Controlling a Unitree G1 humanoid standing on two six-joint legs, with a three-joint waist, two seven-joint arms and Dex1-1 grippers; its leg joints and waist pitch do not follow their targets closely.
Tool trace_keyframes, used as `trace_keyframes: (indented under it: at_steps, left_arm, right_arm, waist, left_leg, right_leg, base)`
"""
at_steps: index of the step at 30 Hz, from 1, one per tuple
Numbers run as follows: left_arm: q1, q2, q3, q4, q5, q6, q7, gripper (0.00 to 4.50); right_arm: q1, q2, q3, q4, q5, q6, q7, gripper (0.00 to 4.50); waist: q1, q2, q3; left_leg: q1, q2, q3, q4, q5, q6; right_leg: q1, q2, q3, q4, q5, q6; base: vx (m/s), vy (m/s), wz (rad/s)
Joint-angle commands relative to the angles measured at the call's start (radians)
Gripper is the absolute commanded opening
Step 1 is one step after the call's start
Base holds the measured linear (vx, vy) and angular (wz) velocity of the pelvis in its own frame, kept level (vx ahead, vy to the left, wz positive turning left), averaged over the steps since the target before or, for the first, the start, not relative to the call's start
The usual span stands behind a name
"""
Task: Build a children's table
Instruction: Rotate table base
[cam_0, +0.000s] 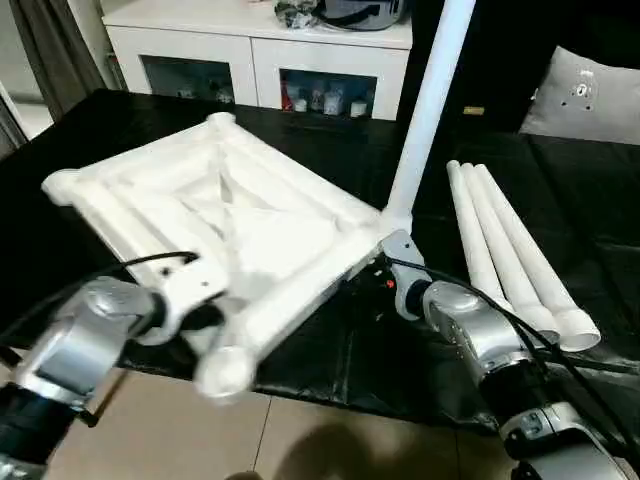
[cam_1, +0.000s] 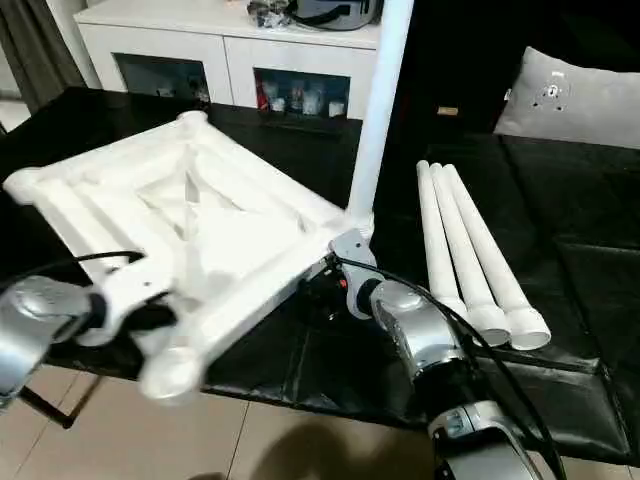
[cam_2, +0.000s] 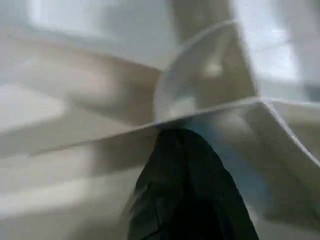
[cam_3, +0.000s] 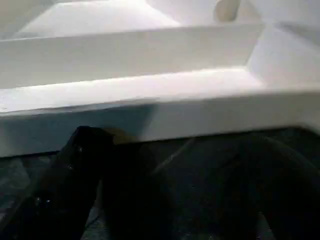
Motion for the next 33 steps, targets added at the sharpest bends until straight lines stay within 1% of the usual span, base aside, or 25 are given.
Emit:
trace_keyframes:
  at_steps: [1, 2, 3, 4, 6, 7, 8, 10, 11, 13, 14, 17, 18, 19, 20, 22, 23, 24, 25, 26, 27, 28, 29, 31, 33]
  left_arm:
    - [-0.01, -0.047, -0.05, 0.009, -0.057, -0.023, -0.052, 0.04]
    - [-0.02, -0.076, -0.049, 0.011, -0.081, -0.029, -0.063, 0.04]
    - [-0.052, -0.143, -0.057, 0.03, -0.112, -0.049, -0.081, 0.04]
    - [-0.058, -0.154, -0.059, 0.035, -0.116, -0.052, -0.084, 0.04]
    - [-0.074, -0.185, -0.068, 0.05, -0.126, -0.06, -0.094, 0.04]
    - [-0.085, -0.207, -0.073, 0.063, -0.129, -0.068, -0.097, 0.04]
    - [-0.093, -0.221, -0.077, 0.072, -0.13, -0.075, -0.1, 0.04]
    - [-0.114, -0.258, -0.092, 0.109, -0.106, -0.109, -0.075, 0.04]
    - [-0.13, -0.291, -0.094, 0.146, -0.088, -0.139, -0.035, 0.04]
    - [-0.136, -0.305, -0.093, 0.161, -0.082, -0.149, -0.017, 0.04]
    - [-0.145, -0.324, -0.09, 0.186, -0.076, -0.164, 0.003, 0.04]
    - [-0.183, -0.389, -0.074, 0.288, -0.036, -0.217, 0.124, 0.04]
    - [-0.196, -0.407, -0.068, 0.325, -0.02, -0.232, 0.172, 0.04]
    - [-0.21, -0.427, -0.061, 0.364, -0.001, -0.249, 0.223, 0.04]
    - [-0.21, -0.427, -0.061, 0.364, -0.001, -0.249, 0.223, 0.04]
    - [-0.219, -0.458, -0.041, 0.399, 0.01, -0.294, 0.286, 0.04]
    - [-0.216, -0.467, -0.03, 0.397, -0.001, -0.306, 0.289, 0.04]
    - [-0.203, -0.476, -0.015, 0.368, -0.022, -0.309, 0.28, 0.22]
    - [-0.203, -0.476, -0.015, 0.368, -0.022, -0.309, 0.28, 0.41]
    - [-0.172, -0.482, 0.0, 0.301, -0.052, -0.312, 0.259, 0.41]
    - [-0.148, -0.479, 0.003, 0.248, -0.07, -0.303, 0.237, 0.44]
    - [-0.145, -0.478, 0.003, 0.242, -0.072, -0.302, 0.234, 0.51]
    - [-0.122, -0.474, 0.006, 0.195, -0.089, -0.297, 0.214, 0.72]
    - [-0.085, -0.464, 0.016, 0.116, -0.116, -0.27, 0.199, 0.81]
    - [-0.076, -0.458, 0.024, 0.096, -0.122, -0.261, 0.203, 0.86]
  right_arm:
    - [-0.035, 0.011, -0.003, 0.017, -0.007, -0.021, -0.005, 4.5]
    - [-0.044, 0.014, -0.004, 0.032, -0.009, -0.028, -0.007, 4.5]
    - [-0.064, 0.024, -0.006, 0.066, -0.017, -0.05, -0.012, 4.5]
    - [-0.066, 0.025, -0.006, 0.071, -0.018, -0.054, -0.013, 4.5]
    - [-0.074, 0.027, -0.005, 0.082, -0.025, -0.066, -0.019, 4.5]
    - [-0.078, 0.028, -0.007, 0.088, -0.026, -0.07, -0.021, 4.5]
    - [-0.081, 0.029, -0.008, 0.092, -0.026, -0.072, -0.022, 4.5]
    - [-0.086, 0.027, -0.012, 0.097, -0.028, -0.084, -0.03, 4.5]
    - [-0.086, 0.021, -0.016, 0.098, -0.031, -0.088, -0.039, 4.5]
    - [-0.086, 0.019, -0.017, 0.098, -0.032, -0.088, -0.042, 4.5]
    - [-0.09, 0.018, -0.022, 0.107, -0.036, -0.094, -0.045, 4.5]
    - [-0.091, 0.006, -0.04, 0.115, -0.047, -0.102, -0.071, 4.5]
    - [-0.09, 0.0, -0.048, 0.11, -0.049, -0.097, -0.083, 4.5]
    - [-0.089, -0.005, -0.058, 0.103, -0.052, -0.092, -0.096, 4.5]
    - [-0.089, -0.005, -0.058, 0.103, -0.052, -0.092, -0.096, 4.5]
    - [-0.073, -0.012, -0.101, 0.026, -0.047, -0.014, -0.166, 4.5]
    - [-0.066, -0.012, -0.117, -0.009, -0.041, 0.022, -0.189, 4.5]
    - [-0.054, -0.015, -0.137, -0.061, -0.039, 0.078, -0.22, 4.5]
    - [-0.054, -0.015, -0.137, -0.061, -0.039, 0.078, -0.22, 4.5]
    - [-0.037, -0.023, -0.161, -0.14, -0.043, 0.166, -0.258, 4.5]
    - [-0.03, -0.028, -0.177, -0.181, -0.042, 0.197, -0.271, 4.5]
    - [-0.029, -0.029, -0.179, -0.186, -0.042, 0.201, -0.273, 4.5]
    - [-0.024, -0.034, -0.192, -0.22, -0.045, 0.224, -0.284, 4.5]
    - [-0.026, -0.038, -0.232, -0.274, -0.042, 0.261, -0.312, 4.5]
    - [-0.029, -0.038, -0.248, -0.29, -0.039, 0.272, -0.324, 4.5]
  waist:
    - [-0.005, 0.0, -0.055]
    - [-0.002, -0.001, -0.056]
    - [-0.006, 0.0, -0.054]
    - [-0.003, -0.001, -0.057]
    - [-0.005, -0.002, -0.058]
    - [-0.007, -0.002, -0.059]
    - [-0.011, -0.006, -0.06]
    - [-0.013, -0.002, -0.062]
    - [-0.016, -0.004, -0.061]
    - [-0.015, -0.006, -0.061]
    - [-0.016, -0.006, -0.06]
    - [-0.018, -0.006, -0.058]
    - [-0.015, -0.003, -0.058]
    - [-0.011, -0.005, -0.057]
    - [-0.011, -0.005, -0.057]
    - [-0.007, -0.006, -0.057]
    - [-0.006, -0.007, -0.062]
    - [-0.006, -0.008, -0.061]
    - [-0.004, -0.007, -0.063]
    - [-0.004, -0.005, -0.062]
    - [-0.001, -0.001, -0.065]
    - [0.0, -0.002, -0.065]
    - [0.001, 0.003, -0.064]
    - [0.004, -0.002, -0.062]
    - [0.001, 0.001, -0.058]
  left_leg:
    - [0.013, 0.047, -0.017, -0.076, -0.233, -0.028]
    - [0.014, 0.046, -0.016, -0.074, -0.22, -0.026]
    - [0.012, 0.048, -0.014, -0.074, -0.215, -0.022]
    - [0.012, 0.046, -0.015, -0.072, -0.205, -0.025]
    - [0.011, 0.047, -0.015, -0.072, -0.189, -0.025]
    - [0.009, 0.046, -0.016, -0.071, -0.182, -0.024]
    - [0.003, 0.045, -0.017, -0.07, -0.161, -0.017]
    - [0.006, 0.044, -0.015, -0.066, -0.148, -0.008]
    - [0.005, 0.042, -0.013, -0.065, -0.144, 0.0]
    - [0.003, 0.044, -0.013, -0.064, -0.142, 0.006]
    - [0.002, 0.043, -0.013, -0.064, -0.144, 0.008]
    - [0.009, 0.044, -0.011, -0.063, -0.175, 0.004]
    - [0.009, 0.044, -0.012, -0.063, -0.179, 0.001]
    - [0.01, 0.044, -0.013, -0.064, -0.19, 0.001]
    - [0.01, 0.044, -0.013, -0.064, -0.19, 0.001]
    - [0.009, 0.045, -0.015, -0.065, -0.187, -0.002]
    - [0.009, 0.047, -0.017, -0.065, -0.175, -0.001]
    - [0.009, 0.047, -0.016, -0.065, -0.168, 0.002]
    - [0.008, 0.048, -0.016, -0.064, -0.144, 0.003]
    - [0.009, 0.049, -0.016, -0.064, -0.137, 0.005]
    - [0.008, 0.05, -0.016, -0.062, -0.12, 0.006]
    - [0.009, 0.052, -0.016, -0.062, -0.118, 0.006]
    - [0.012, 0.05, -0.013, -0.061, -0.129, 0.005]
    - [0.009, 0.052, -0.014, -0.064, -0.14, -0.001]
    - [0.011, 0.049, -0.012, -0.066, -0.173, -0.011]
  right_leg:
    - [0.044, -0.082, 0.055, -0.071, -0.211, -0.184]
    - [0.045, -0.085, 0.055, -0.069, -0.219, -0.189]
    - [0.043, -0.082, 0.056, -0.072, -0.218, -0.188]
    - [0.048, -0.084, 0.055, -0.07, -0.21, -0.185]
    - [0.049, -0.083, 0.054, -0.067, -0.184, -0.188]
    - [0.051, -0.084, 0.054, -0.065, -0.168, -0.19]
    - [0.058, -0.083, 0.053, -0.063, -0.142, -0.192]
    - [0.056, -0.082, 0.053, -0.062, -0.113, -0.2]
    - [0.056, -0.08, 0.053, -0.064, -0.105, -0.204]
    - [0.06, -0.082, 0.052, -0.063, -0.105, -0.209]
    - [0.06, -0.081, 0.052, -0.065, -0.114, -0.207]
    - [0.055, -0.078, 0.052, -0.073, -0.161, -0.199]
    - [0.056, -0.078, 0.051, -0.073, -0.169, -0.196]
    - [0.055, -0.078, 0.051, -0.076, -0.194, -0.184]
    - [0.055, -0.078, 0.051, -0.076, -0.194, -0.184]
    - [0.056, -0.078, 0.051, -0.077, -0.204, -0.17]
    - [0.057, -0.08, 0.051, -0.073, -0.184, -0.168]
    - [0.057, -0.078, 0.051, -0.073, -0.173, -0.169]
    - [0.058, -0.079, 0.052, -0.067, -0.137, -0.173]
    - [0.056, -0.078, 0.052, -0.065, -0.116, -0.179]
    - [0.056, -0.079, 0.052, -0.06, -0.081, -0.187]
    - [0.056, -0.08, 0.053, -0.06, -0.069, -0.19]
    - [0.05, -0.077, 0.052, -0.062, -0.073, -0.195]
    - [0.055, -0.079, 0.053, -0.062, -0.086, -0.195]
    - [0.051, -0.076, 0.053, -0.068, -0.134, -0.183]
  base:
    - [0.0, 0.0, 0.0]
    - [0.0, 0.0, 0.0]
    - [0.0, 0.0, 0.0]
    - [0.0, 0.0, 0.0]
    - [0.0, 0.0, 0.0]
    - [0.0, 0.0, 0.0]
    - [0.0, 0.0, 0.0]
    - [0.0, 0.0, 0.0]
    - [0.0, 0.0, 0.0]
    - [0.0, 0.0, 0.0]
    - [0.0, 0.0, 0.0]
    - [0.0, 0.0, 0.0]
    - [0.0, 0.0, 0.0]
    - [0.0, 0.0, 0.0]
    - [0.0, 0.0, 0.0]
    - [0.0, 0.0, 0.0]
    - [0.0, 0.0, 0.0]
    - [0.0, 0.0, 0.0]
    - [0.0, 0.0, 0.0]
    - [0.0, 0.0, 0.0]
    - [0.0, 0.0, 0.0]
    - [0.0, 0.0, 0.0]
    - [0.0, 0.0, 0.0]
    - [0.0, 0.0, 0.0]
    - [0.0, 0.0, 0.0]
